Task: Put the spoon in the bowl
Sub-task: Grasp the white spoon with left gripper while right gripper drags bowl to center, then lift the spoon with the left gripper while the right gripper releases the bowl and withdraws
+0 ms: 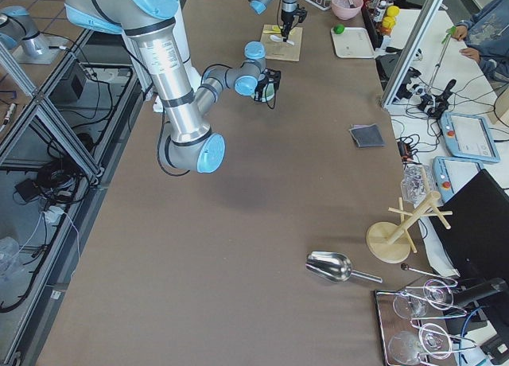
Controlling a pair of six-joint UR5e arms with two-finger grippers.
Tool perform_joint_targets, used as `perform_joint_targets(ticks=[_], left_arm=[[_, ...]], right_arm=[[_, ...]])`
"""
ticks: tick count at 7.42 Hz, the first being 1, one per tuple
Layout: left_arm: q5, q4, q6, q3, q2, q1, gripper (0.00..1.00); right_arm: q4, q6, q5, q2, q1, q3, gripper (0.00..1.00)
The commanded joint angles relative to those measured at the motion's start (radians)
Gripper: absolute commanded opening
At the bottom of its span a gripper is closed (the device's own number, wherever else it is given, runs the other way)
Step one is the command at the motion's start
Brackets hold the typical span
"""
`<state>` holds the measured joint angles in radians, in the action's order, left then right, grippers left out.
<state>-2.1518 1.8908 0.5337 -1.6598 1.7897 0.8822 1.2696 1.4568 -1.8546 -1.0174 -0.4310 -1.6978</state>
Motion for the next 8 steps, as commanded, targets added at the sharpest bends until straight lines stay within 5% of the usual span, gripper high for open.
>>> perform_joint_targets(ticks=[1,3,4,6,8], left_arm=[[-0.066,-0.009,0.145,-0.038,0.116,-0.011,0.0],[-0.066,-0.009,0.326,-0.037,0.256,-0.098,0.0],[-0.062,-0.009,0.432,-0.032,0.325,-0.15,0.0],[0.078,-0.009,0.575,-0.029,0.414,-0.286,0.0],[0.156,-0.007,0.6,-0.022,0.453,-0.373,0.0]], right_arm=[[-0.001,0.033,0.003,0.039,0.005,0.047,0.97],[0.004,0.017,-0.041,0.004,-0.075,-0.011,1.0],[-0.001,-0.007,-0.155,-0.104,-0.172,-0.091,1.0],[-0.009,-0.256,-0.337,-0.293,-0.367,-0.175,1.0],[-0.007,-0.366,-0.367,-0.375,-0.449,-0.172,1.0]])
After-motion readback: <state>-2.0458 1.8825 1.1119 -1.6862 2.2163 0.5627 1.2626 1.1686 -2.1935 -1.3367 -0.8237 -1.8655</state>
